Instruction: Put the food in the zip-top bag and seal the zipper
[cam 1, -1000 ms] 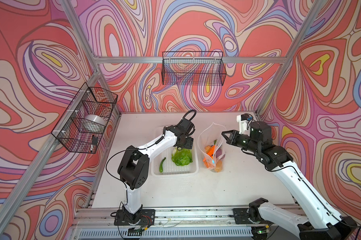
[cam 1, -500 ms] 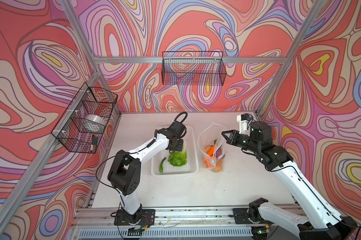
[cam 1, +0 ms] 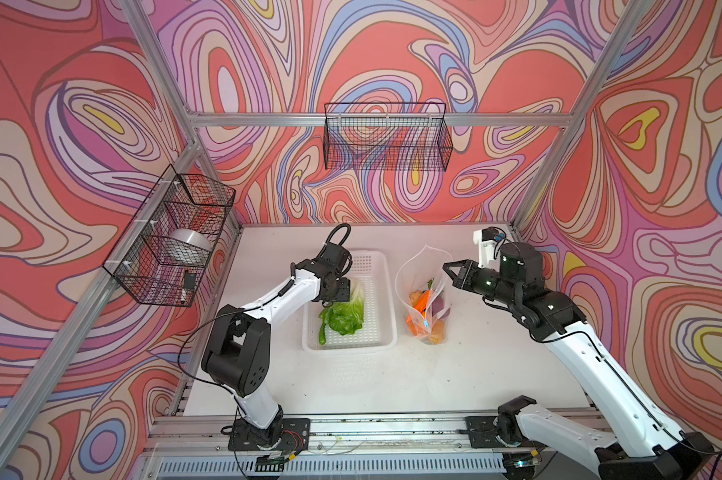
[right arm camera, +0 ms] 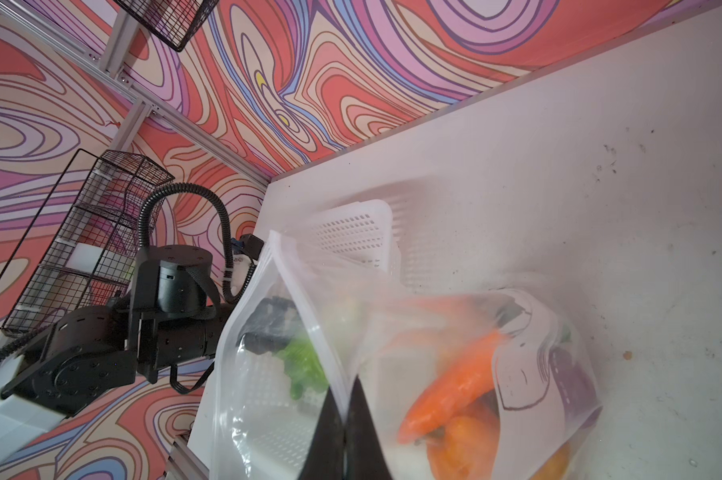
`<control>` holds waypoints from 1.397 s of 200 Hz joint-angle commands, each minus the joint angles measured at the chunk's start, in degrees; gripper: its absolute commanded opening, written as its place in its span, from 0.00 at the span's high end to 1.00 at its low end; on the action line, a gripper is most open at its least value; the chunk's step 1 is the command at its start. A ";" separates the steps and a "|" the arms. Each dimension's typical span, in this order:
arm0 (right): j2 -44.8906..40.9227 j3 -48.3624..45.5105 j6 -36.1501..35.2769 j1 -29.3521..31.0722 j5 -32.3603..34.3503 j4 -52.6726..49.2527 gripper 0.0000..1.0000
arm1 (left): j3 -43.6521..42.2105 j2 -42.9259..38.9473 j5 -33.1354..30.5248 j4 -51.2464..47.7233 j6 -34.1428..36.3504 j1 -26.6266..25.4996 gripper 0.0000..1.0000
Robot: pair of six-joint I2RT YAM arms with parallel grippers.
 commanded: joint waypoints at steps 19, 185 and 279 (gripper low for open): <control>-0.11 0.68 0.26 0.27 -0.29 0.80 1.00 | 5.07 1.98 0.91 -4.29 1.32 0.27 0.09; -0.02 0.90 -0.19 0.22 0.02 0.22 1.00 | 13.16 15.96 8.98 -7.57 8.06 -1.04 0.00; -0.69 0.86 -0.13 0.22 0.67 -0.24 1.00 | 12.99 18.80 10.22 -7.40 8.54 -0.96 0.06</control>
